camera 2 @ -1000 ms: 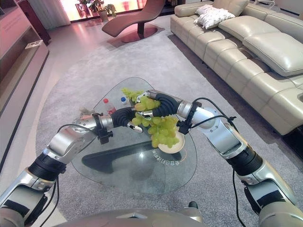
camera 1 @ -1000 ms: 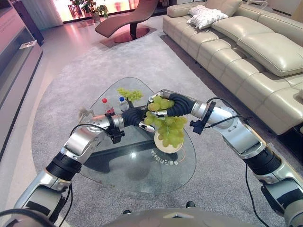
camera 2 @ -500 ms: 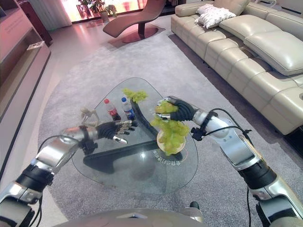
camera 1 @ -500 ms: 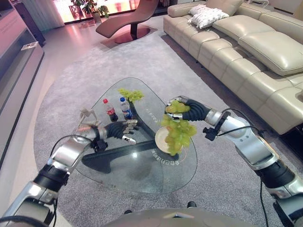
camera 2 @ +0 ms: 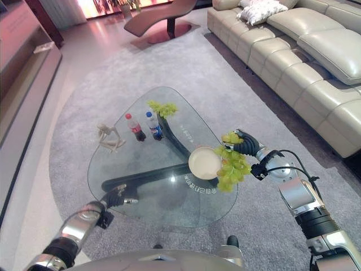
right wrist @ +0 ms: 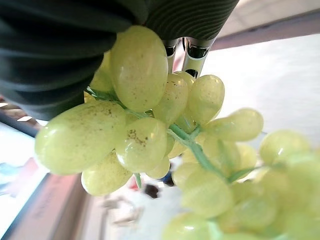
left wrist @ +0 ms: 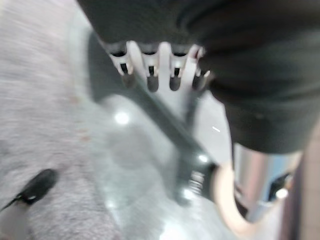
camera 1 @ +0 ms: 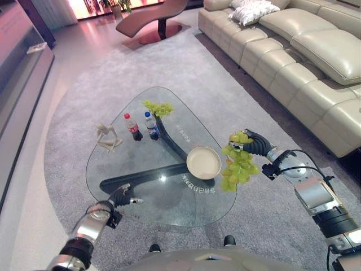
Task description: Pick up fruits into the plate
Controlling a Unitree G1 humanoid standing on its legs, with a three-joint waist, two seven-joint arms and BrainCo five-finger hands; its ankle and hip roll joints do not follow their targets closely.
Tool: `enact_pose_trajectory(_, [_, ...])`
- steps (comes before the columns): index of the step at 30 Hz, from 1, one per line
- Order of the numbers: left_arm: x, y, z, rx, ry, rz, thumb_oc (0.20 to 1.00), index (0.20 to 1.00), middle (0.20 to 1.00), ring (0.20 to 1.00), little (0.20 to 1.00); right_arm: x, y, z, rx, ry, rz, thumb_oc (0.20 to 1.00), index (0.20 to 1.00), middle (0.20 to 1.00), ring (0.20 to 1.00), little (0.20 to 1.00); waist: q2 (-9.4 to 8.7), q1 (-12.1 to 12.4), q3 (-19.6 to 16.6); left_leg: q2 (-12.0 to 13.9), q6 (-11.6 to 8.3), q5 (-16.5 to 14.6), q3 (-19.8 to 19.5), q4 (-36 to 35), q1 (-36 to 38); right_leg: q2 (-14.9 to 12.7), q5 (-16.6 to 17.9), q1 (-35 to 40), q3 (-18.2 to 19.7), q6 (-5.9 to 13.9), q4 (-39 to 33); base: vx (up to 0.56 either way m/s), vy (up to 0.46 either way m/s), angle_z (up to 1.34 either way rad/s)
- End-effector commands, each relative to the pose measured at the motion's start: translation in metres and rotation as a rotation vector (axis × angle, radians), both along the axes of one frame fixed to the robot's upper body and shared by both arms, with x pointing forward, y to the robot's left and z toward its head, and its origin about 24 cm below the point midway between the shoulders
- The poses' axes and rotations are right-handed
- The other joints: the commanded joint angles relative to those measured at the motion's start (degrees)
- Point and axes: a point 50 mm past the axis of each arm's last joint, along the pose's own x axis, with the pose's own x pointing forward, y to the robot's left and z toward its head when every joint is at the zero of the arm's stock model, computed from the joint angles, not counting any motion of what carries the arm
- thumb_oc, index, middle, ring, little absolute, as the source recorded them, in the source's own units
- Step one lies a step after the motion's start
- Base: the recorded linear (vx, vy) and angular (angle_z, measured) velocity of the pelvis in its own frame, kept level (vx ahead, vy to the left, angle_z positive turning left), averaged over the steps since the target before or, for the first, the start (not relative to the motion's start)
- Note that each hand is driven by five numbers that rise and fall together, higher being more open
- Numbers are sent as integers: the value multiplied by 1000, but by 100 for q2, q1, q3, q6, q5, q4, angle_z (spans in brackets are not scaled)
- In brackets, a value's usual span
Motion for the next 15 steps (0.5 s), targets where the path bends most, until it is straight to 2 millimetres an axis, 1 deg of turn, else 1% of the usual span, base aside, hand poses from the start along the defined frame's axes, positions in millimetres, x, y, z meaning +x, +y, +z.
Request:
enact_pose_trajectory(1, [27, 20, 20, 151, -151, 28, 1000, 1000, 1000, 1000, 1000, 22, 16, 41, 41, -247, 19, 200, 200, 200, 200, 200, -332, 210, 224, -119, 194, -483, -64, 354, -277, -71, -495, 12, -151, -8, 442, -148, -79, 9])
enact_pose_trajectory(2, [23, 19, 11, 163, -137, 79, 1000, 1000, 1000, 1000, 1000, 29, 19, 38, 31, -258, -5, 200, 200, 200, 200, 200, -393, 290, 359, -136, 202, -479, -123, 378, -402, -63, -486, -75, -168, -18, 460, -153, -84, 7])
enact_pose_trajectory(4, [20, 19, 5, 190, -128, 132, 1000, 1000, 1000, 1000, 1000, 36, 21, 38, 25, -276, -27, 200, 200, 200, 200, 200, -450, 366, 507, -159, 220, -473, -184, 372, -500, -47, -482, -147, -192, -30, 469, -130, -82, 6])
enact_pose_trajectory(5, [19, 19, 4, 195, -125, 141, 1000, 1000, 1000, 1000, 1000, 37, 22, 38, 23, -278, -31, 200, 200, 200, 200, 200, -457, 374, 525, -163, 222, -472, -194, 372, -513, -44, -481, -157, -196, -32, 472, -52, -53, 4])
enact_pose_trajectory(6, [16, 20, 1, 213, -112, 160, 1000, 1000, 1000, 1000, 1000, 39, 22, 37, 16, -284, -41, 200, 200, 200, 200, 200, -483, 406, 573, -177, 229, -474, -225, 372, -552, -39, -483, -184, -202, -39, 477, -52, -77, 5])
enact_pose_trajectory(7, [7, 24, -6, 244, -88, 192, 1000, 1000, 1000, 1000, 1000, 43, 23, 34, 16, -289, -69, 200, 200, 200, 200, 200, -538, 479, 666, -202, 240, -465, -286, 371, -635, -24, -483, -238, -221, -50, 488, -59, -94, 9])
enact_pose_trajectory(9, [2, 26, -10, 260, -70, 225, 1000, 1000, 1000, 1000, 1000, 46, 24, 31, 11, -287, -95, 200, 200, 200, 200, 200, -570, 523, 727, -214, 246, -457, -324, 365, -691, -18, -487, -275, -233, -52, 499, -40, -75, 12])
enact_pose_trajectory(10, [-4, 29, -13, 292, -56, 246, 1000, 1000, 1000, 1000, 1000, 50, 23, 26, 6, -283, -131, 200, 200, 200, 200, 200, -605, 587, 809, -230, 256, -444, -380, 357, -765, -4, -488, -332, -258, -61, 515, -38, -65, 16])
enact_pose_trajectory(13, [-8, 34, -14, 317, -37, 271, 1000, 1000, 1000, 1000, 1000, 57, 19, 24, -8, -284, -179, 200, 200, 200, 200, 200, -614, 666, 921, -265, 264, -436, -459, 381, -896, 6, -486, -415, -290, -81, 531, -50, -42, 16])
enact_pose_trajectory(14, [-10, 38, -14, 337, -43, 273, 1000, 1000, 1000, 1000, 1000, 61, 14, 24, -20, -288, -212, 200, 200, 200, 200, 200, -587, 722, 1021, -305, 281, -436, -513, 402, -989, 12, -486, -491, -321, -103, 563, -37, -9, 11])
enact_pose_trajectory(15, [-10, 38, -14, 339, -42, 277, 1000, 1000, 1000, 1000, 1000, 62, 13, 24, -23, -287, -216, 200, 200, 200, 200, 200, -581, 727, 1037, -311, 284, -437, -522, 409, -1005, 11, -487, -503, -324, -106, 571, -51, 2, 15])
